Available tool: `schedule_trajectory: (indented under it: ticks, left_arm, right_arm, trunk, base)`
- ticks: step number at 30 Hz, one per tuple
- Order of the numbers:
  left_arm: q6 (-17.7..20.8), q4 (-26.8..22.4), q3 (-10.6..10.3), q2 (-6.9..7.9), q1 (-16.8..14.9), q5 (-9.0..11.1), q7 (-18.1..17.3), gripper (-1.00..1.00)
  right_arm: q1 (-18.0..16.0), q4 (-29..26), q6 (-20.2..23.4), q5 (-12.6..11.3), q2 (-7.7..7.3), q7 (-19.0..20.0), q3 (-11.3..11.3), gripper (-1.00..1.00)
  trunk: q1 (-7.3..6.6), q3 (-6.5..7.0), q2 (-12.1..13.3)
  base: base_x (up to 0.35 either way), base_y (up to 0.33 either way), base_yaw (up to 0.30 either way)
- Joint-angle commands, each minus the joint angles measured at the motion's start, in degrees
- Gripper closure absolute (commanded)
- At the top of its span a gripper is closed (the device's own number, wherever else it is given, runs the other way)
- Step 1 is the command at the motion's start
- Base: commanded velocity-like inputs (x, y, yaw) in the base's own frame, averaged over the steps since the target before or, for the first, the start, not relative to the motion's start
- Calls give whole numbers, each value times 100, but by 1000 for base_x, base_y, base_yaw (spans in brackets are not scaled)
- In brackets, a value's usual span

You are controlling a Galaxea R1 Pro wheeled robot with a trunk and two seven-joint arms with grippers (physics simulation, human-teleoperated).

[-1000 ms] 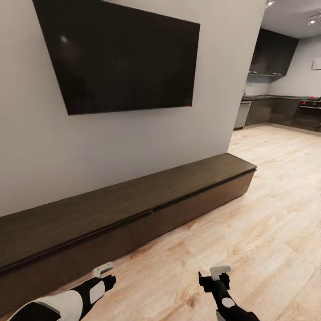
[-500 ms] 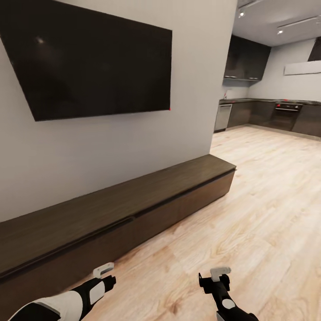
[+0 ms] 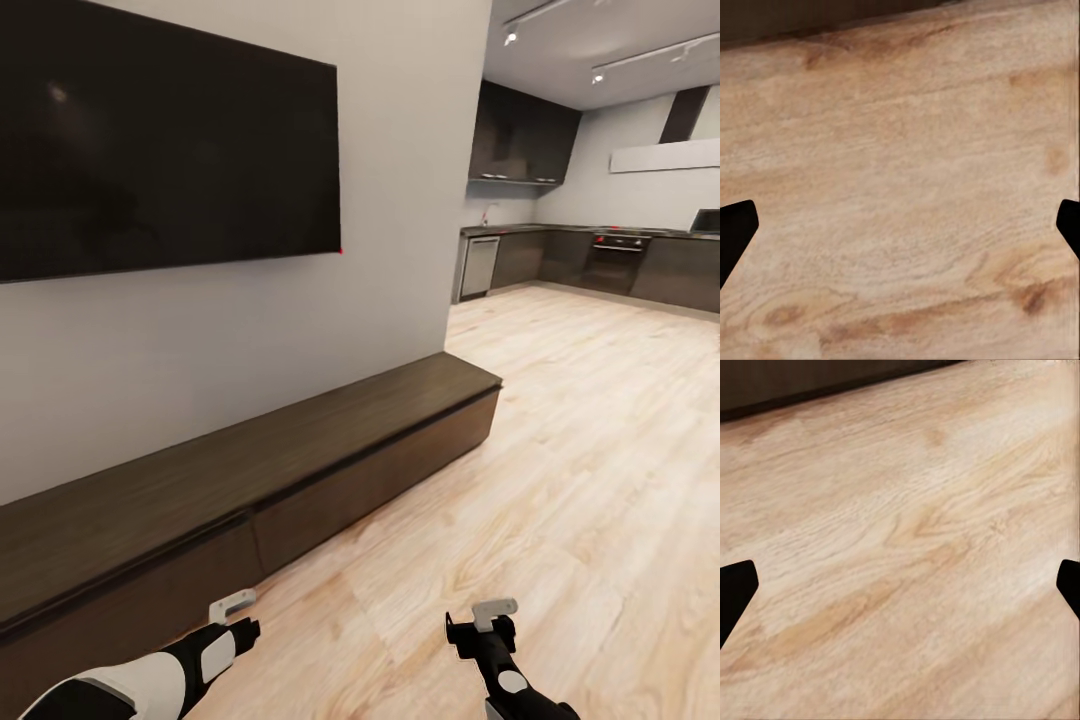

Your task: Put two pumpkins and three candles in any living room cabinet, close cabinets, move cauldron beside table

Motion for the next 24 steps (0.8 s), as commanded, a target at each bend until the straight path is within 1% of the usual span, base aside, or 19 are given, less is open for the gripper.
schedule_trajectory:
  ticks: [1,24]
  left_arm:
    - [13,9,-48,-4,-8,30,15,-100]
    - [13,9,-48,-6,-5,30,15,-100]
  right_arm:
    - [-4,5,-18,-49,-1,-25,50,-100]
    - [-4,6,-24,-49,-1,-24,50,-100]
  trunk:
    - [1,-5,-2]
    - [1,-5,-2]
  base:
    - [234,-254,-1]
    - [239,-254,0]
